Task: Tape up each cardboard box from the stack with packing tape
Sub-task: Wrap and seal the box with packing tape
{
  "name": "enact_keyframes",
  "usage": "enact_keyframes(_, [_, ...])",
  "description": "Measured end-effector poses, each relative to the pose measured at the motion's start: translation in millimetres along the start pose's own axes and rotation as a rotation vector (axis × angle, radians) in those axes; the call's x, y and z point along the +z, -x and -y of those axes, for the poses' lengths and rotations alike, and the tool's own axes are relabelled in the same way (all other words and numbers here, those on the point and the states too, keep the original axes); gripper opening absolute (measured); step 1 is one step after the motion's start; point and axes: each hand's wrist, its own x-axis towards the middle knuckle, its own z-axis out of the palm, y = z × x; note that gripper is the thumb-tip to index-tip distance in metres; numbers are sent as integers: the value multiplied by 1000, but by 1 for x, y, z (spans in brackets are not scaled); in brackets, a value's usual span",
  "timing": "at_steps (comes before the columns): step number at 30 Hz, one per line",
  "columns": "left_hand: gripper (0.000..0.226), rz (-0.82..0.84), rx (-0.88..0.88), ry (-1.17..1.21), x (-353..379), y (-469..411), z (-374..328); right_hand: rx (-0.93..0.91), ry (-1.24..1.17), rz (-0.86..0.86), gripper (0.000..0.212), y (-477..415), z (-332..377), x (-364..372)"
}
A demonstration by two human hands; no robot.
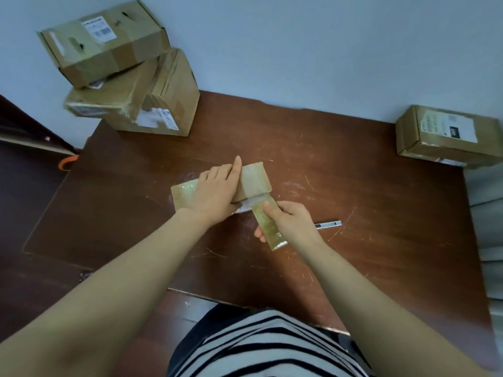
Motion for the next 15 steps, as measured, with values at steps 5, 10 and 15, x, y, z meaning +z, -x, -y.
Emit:
enact_keyframes(5, [97,43,18,-21,-2,-2,-4,126,65,-51,36,-17,-15,7])
enact_keyframes(10, [95,230,-47,162,-21,-5,-9,188,25,-41,33,-40,-6,13])
enact_keyframes(15, [69,-86,71,106,-12,-34,-47,193,-47,4,25,-44,-5,11])
